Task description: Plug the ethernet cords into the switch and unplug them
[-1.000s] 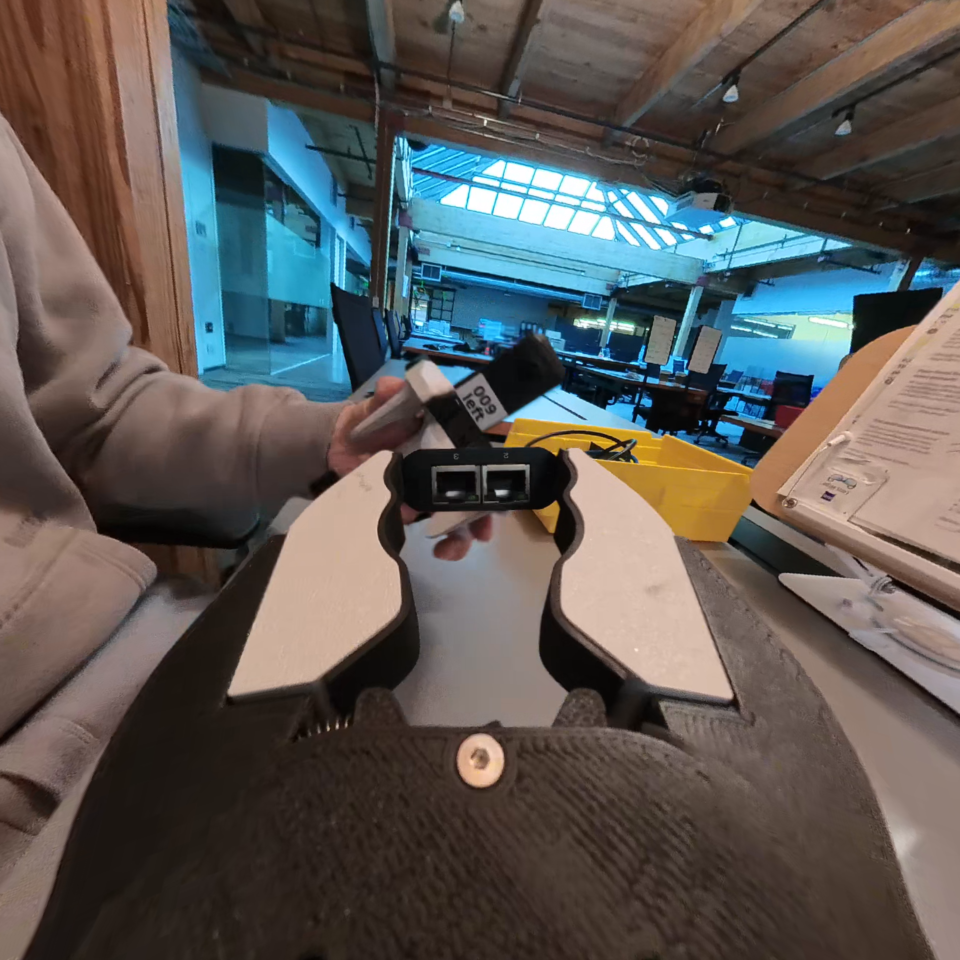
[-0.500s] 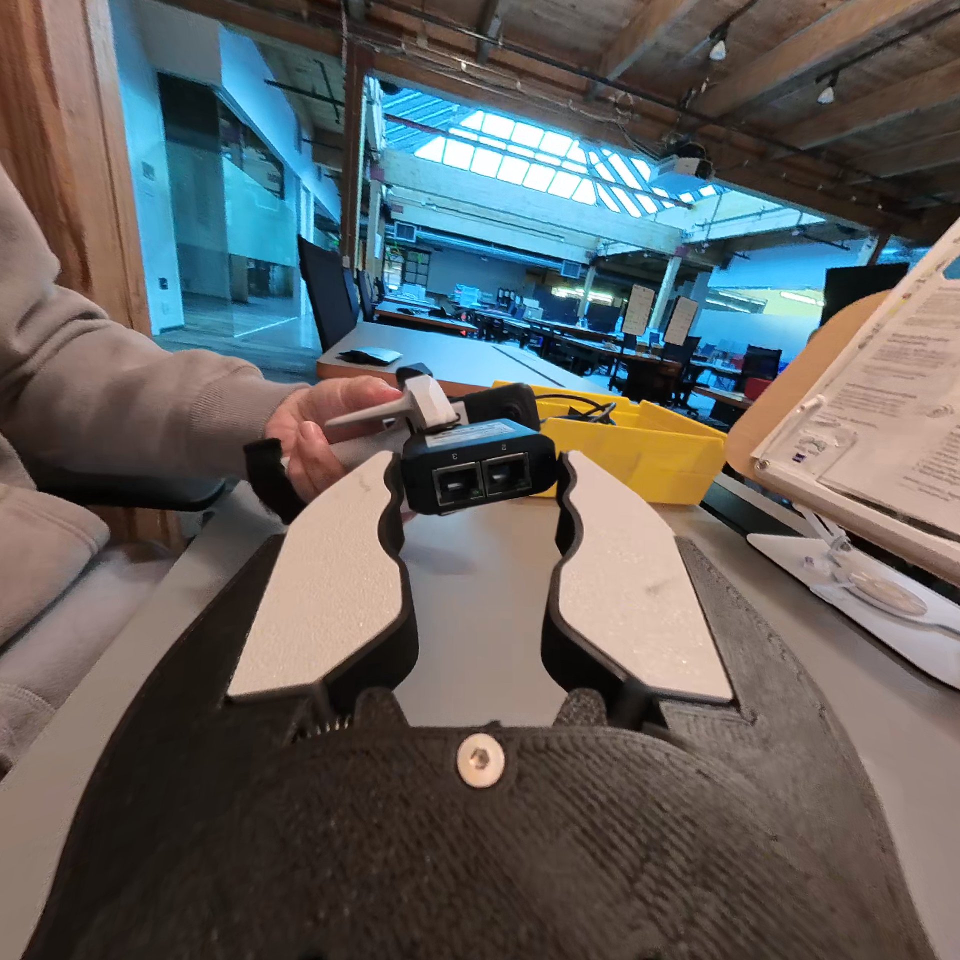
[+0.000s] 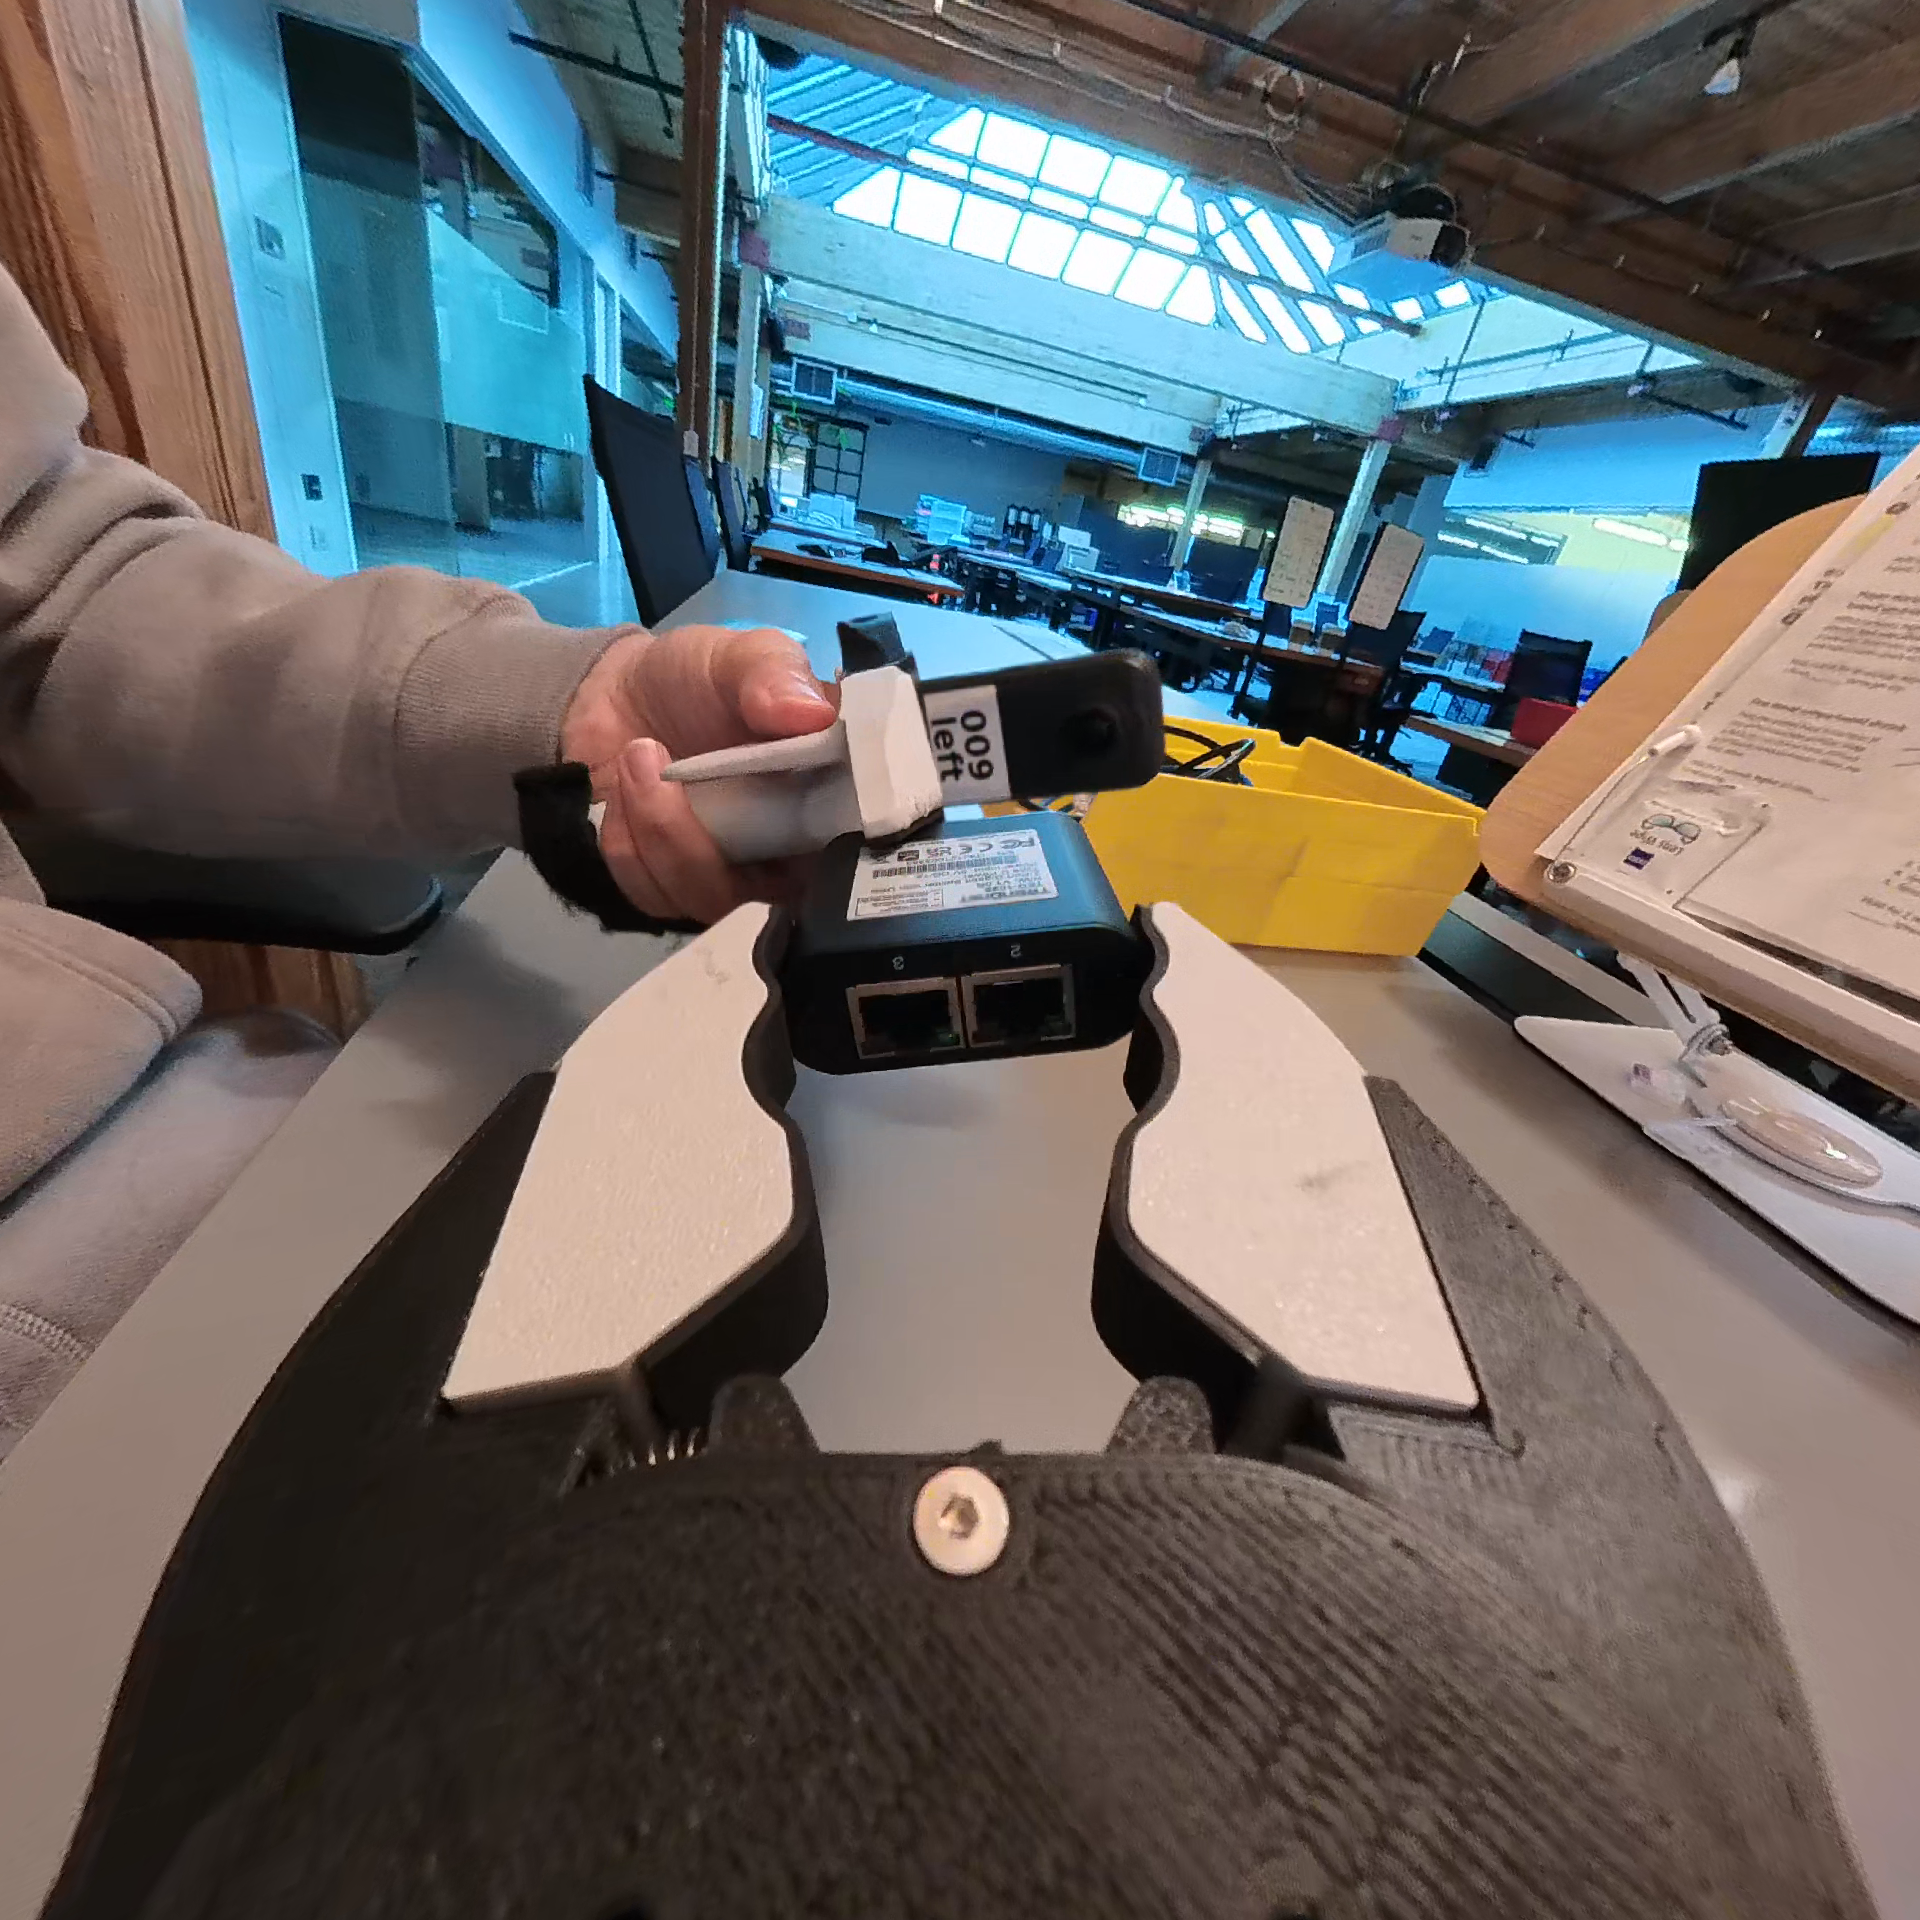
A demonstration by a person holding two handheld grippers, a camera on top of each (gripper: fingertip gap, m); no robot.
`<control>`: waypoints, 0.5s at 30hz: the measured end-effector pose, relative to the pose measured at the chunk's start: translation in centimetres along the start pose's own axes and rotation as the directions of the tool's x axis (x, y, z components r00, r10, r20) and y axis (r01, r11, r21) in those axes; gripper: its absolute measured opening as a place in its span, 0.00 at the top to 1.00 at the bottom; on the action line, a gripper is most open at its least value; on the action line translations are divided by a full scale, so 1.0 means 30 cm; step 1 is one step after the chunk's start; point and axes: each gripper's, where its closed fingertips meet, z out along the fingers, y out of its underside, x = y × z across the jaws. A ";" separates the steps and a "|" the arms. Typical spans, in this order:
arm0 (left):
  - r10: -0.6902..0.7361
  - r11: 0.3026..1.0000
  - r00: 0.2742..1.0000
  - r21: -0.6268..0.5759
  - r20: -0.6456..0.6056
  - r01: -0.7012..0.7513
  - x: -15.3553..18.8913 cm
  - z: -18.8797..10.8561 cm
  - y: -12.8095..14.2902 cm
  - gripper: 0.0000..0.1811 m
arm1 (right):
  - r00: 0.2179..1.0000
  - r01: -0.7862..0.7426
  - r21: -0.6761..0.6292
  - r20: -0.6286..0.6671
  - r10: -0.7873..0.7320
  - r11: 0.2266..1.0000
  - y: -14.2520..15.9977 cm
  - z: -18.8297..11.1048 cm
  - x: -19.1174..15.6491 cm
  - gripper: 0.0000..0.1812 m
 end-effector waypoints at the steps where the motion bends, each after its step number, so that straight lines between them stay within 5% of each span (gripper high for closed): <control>1: -0.004 1.000 1.000 0.009 0.015 0.004 -0.004 -0.002 -0.006 0.88 | 1.000 -0.004 -0.017 -0.005 0.004 1.000 0.007 0.001 0.004 0.66; 10: 0.166 0.979 0.970 0.092 0.177 -0.184 -0.037 -0.060 -0.060 0.77 | 0.979 -0.194 -0.001 -0.061 0.193 0.981 0.034 0.009 0.051 0.66; 15: 0.447 0.844 0.762 0.062 0.469 -0.533 0.028 -0.258 -0.173 0.74 | 0.956 -0.266 0.099 -0.103 0.275 0.959 0.030 -0.055 0.106 0.66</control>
